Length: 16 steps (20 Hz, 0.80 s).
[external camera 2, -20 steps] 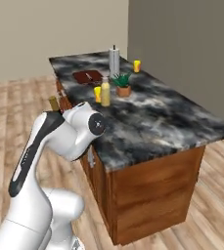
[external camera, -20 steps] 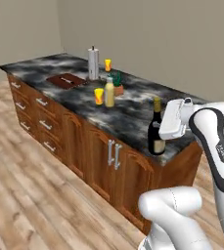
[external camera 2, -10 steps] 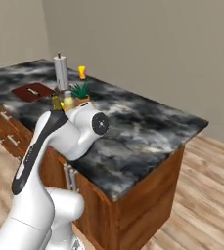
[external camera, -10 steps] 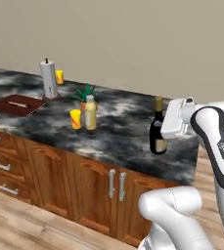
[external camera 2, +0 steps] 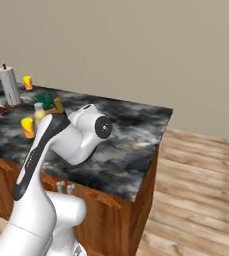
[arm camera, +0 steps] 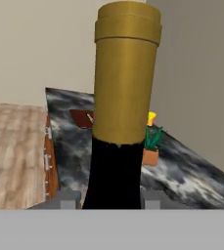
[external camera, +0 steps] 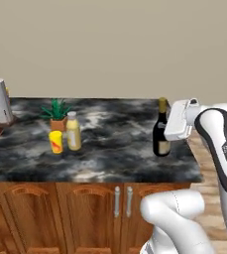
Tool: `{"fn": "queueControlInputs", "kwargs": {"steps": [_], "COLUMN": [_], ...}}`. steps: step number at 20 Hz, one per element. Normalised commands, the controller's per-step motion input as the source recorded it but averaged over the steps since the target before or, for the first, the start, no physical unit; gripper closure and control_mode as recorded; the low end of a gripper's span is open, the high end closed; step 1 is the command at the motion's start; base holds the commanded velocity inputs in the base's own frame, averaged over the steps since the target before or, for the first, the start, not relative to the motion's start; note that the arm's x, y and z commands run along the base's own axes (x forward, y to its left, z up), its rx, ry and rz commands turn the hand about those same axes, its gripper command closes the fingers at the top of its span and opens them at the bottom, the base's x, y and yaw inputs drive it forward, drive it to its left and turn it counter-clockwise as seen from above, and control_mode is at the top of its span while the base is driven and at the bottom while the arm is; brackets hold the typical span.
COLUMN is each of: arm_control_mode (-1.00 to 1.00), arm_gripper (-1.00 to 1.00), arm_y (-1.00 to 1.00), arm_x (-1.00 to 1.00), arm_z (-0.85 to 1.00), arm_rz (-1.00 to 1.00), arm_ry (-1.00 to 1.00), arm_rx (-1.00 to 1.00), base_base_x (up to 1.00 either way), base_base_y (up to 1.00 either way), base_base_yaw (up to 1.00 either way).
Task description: Place the drinks on the dining counter in a tight cluster.
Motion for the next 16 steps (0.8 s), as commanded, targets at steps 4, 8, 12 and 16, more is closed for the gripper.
{"fn": "queueControlInputs", "kwargs": {"steps": [4, 8, 12, 16], "arm_control_mode": [1.0, 1.0, 1.0, 1.0], "arm_gripper": [1.0, 1.0, 1.0, 1.0], "arm_y": [0.0, 0.0, 0.0, 0.0], "arm_x": [0.0, 0.0, 0.0, 0.0], "arm_z": [0.0, 0.0, 0.0, 0.0], "arm_rz": [0.0, 0.0, 0.0, 0.0], "arm_ry": [0.0, 0.0, 0.0, 0.0], "arm_rx": [0.0, 0.0, 0.0, 0.0], "base_base_x": [0.62, 0.31, 0.23, 0.02], "base_base_y": [1.0, 0.78, 0.47, 0.09], "base_base_yaw": [-0.39, -0.21, -0.21, -0.07]}}
